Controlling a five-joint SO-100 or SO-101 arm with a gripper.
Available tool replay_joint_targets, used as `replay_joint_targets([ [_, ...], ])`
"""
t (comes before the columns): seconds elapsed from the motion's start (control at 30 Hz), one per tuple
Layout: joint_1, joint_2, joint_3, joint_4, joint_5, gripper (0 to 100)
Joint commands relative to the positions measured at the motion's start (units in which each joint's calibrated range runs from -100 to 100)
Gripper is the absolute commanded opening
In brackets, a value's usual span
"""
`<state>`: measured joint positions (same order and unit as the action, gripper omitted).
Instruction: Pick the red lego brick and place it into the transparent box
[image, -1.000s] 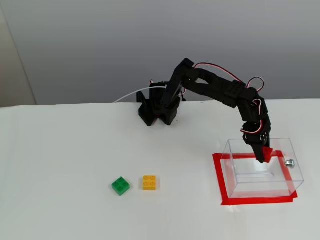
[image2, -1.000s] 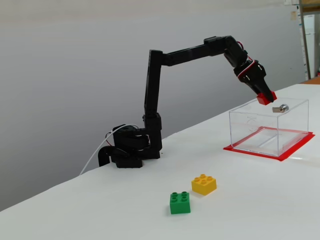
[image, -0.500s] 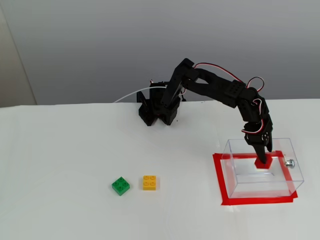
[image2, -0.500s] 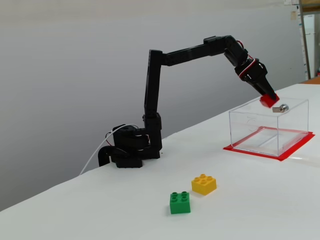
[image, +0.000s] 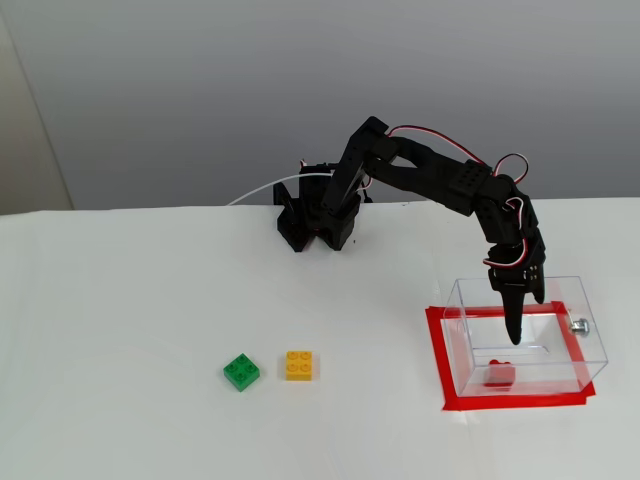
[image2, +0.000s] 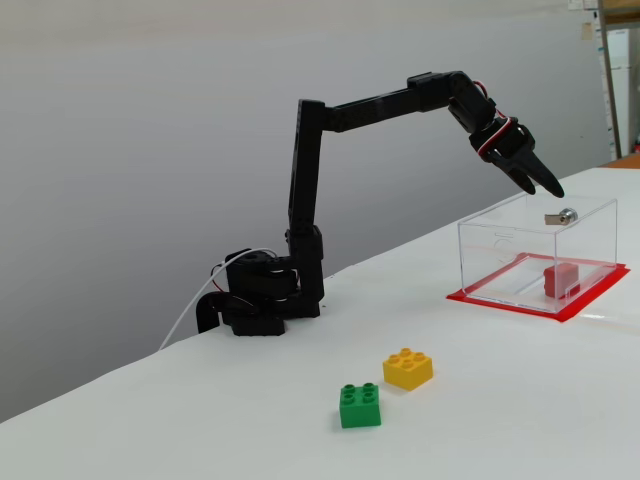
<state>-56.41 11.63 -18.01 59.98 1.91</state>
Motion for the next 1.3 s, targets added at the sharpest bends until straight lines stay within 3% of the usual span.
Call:
replay_joint_targets([
  [0.0,0.5,-1.3,-2.5,-0.6,-0.1,41],
  [0.17,0.6,-1.4,-2.5,-0.6,-0.1,37],
  [0.37,0.6,-1.4,-2.5,-0.6,0.3,15],
  [0.57,0.7,-2.7,-2.5,-0.6,0.1,2],
  [0.87,4.2,-8.8,-2.4,-0.6,-0.1,2],
  [1.27,15.9,-26.3,-1.6,0.2,-0.1,2],
])
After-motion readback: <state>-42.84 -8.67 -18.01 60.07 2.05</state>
